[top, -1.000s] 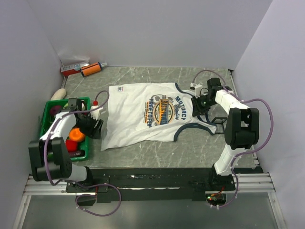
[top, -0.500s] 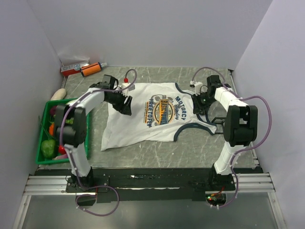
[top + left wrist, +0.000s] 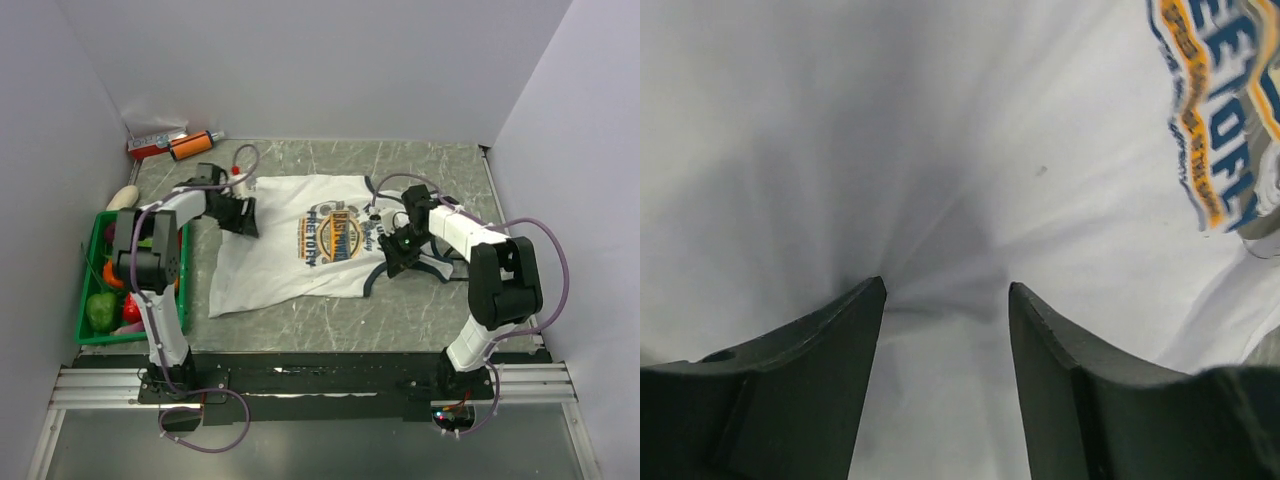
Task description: Remove the brooch from the garment
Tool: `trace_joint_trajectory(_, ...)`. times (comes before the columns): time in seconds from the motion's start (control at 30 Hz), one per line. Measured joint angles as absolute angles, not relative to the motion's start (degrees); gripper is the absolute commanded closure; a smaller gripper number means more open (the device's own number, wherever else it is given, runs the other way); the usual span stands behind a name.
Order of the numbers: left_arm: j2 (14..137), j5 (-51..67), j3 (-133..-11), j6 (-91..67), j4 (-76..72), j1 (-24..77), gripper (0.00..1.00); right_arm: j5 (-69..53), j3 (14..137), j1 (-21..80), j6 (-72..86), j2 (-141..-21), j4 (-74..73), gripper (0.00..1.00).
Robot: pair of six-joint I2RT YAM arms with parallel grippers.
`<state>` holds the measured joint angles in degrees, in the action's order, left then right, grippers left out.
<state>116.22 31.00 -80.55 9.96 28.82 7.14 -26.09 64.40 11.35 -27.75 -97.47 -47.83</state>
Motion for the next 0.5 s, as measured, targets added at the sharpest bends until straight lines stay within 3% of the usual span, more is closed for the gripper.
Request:
trace_joint_trajectory(0.27, 109.7, 27.9, -73.4, 11.1, 30.1, -5.5, 0.39, -29.2, 70.3, 9.4, -28.7, -95.7, -51.4, 0.77)
trace_joint_trajectory(0.5, 105.7, 32.0, -76.0, 11.1, 30.5, 0.1, 0.38, -30.0, 82.3, 9.2, -28.6, -99.9, -48.5, 0.76)
